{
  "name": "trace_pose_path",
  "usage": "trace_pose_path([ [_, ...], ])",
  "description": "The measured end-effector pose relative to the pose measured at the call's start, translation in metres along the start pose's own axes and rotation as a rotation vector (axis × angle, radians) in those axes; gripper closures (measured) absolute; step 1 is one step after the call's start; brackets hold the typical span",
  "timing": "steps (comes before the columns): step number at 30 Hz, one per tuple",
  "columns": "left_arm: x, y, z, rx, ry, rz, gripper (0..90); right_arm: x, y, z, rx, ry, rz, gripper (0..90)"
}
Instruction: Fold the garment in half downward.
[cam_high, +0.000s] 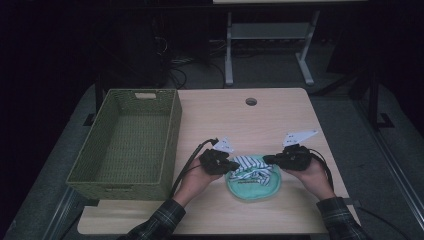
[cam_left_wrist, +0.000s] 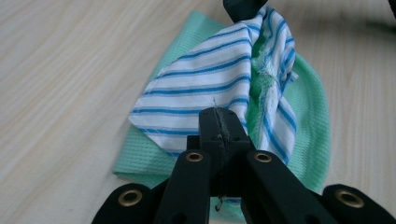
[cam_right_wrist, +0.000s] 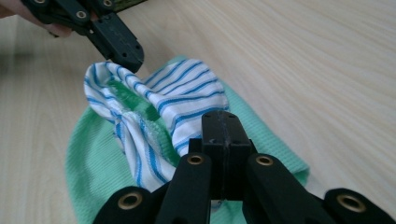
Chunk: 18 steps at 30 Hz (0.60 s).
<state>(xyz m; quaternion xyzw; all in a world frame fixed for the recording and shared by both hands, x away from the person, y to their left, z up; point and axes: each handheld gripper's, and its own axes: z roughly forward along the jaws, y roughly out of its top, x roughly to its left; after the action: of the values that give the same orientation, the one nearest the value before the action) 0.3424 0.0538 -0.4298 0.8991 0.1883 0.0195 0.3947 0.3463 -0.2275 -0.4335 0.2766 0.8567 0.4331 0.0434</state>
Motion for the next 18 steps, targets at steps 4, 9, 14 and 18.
trace_pose_path([
  [4,-0.004,-0.002,0.006,0.022,-0.022,0.01,89.5,0.006,-0.004,0.0,0.015,0.01,-0.01,90.0],
  [9,-0.013,-0.002,0.011,0.035,-0.053,0.03,89.5,0.013,-0.008,-0.002,0.018,0.024,-0.02,90.0],
  [14,-0.022,-0.006,0.014,0.063,-0.082,0.043,89.5,0.023,-0.016,-0.006,0.027,0.045,-0.027,90.0],
  [18,-0.03,-0.01,0.018,0.095,-0.092,0.059,89.5,0.031,-0.024,-0.006,0.049,0.054,-0.028,90.0],
])
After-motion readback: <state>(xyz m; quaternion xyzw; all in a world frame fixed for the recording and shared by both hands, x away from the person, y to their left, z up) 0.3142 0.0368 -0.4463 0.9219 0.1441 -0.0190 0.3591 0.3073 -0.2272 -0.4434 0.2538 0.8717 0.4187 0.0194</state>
